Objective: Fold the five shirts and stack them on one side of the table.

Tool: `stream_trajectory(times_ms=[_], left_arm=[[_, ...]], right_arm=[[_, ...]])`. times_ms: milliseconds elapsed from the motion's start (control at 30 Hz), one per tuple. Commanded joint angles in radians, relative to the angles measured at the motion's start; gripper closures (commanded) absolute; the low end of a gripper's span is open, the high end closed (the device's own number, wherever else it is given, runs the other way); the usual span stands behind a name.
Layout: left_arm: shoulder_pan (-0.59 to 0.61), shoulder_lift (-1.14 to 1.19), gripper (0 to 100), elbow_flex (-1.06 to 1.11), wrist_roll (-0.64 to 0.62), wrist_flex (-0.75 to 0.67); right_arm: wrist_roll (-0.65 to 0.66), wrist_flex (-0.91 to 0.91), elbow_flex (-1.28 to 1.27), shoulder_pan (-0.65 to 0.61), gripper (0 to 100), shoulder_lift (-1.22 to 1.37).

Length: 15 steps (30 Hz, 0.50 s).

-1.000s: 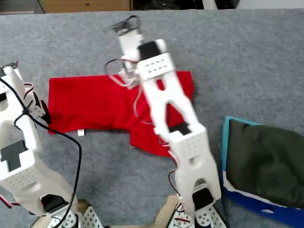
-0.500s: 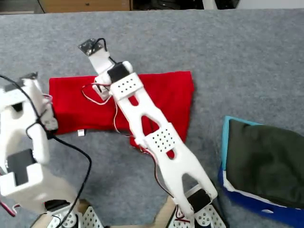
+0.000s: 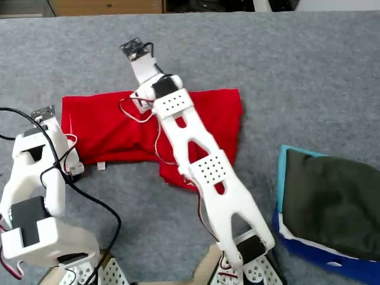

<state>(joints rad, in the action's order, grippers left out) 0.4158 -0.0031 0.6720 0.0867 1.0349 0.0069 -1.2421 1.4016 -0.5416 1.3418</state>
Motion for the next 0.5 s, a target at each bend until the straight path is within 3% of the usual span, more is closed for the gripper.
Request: stream_trajectory(times_ms=[0, 133, 467], left_arm=[[-0.008, -0.012, 98, 0.009, -0.009, -0.005], [-0.005, -0.021, 98, 0.003, -0.008, 0.011], [0.031, -0.021, 98, -0.417, -0.012, 0.390]], right_arm=[[-0.005, -0.002, 0.061, 0.005, 97.5, -0.030], [0.000, -0.101, 0.085, -0.047, 97.5, -0.064], [0.124, -0.397, 0.255, -0.139, 97.5, -0.208]])
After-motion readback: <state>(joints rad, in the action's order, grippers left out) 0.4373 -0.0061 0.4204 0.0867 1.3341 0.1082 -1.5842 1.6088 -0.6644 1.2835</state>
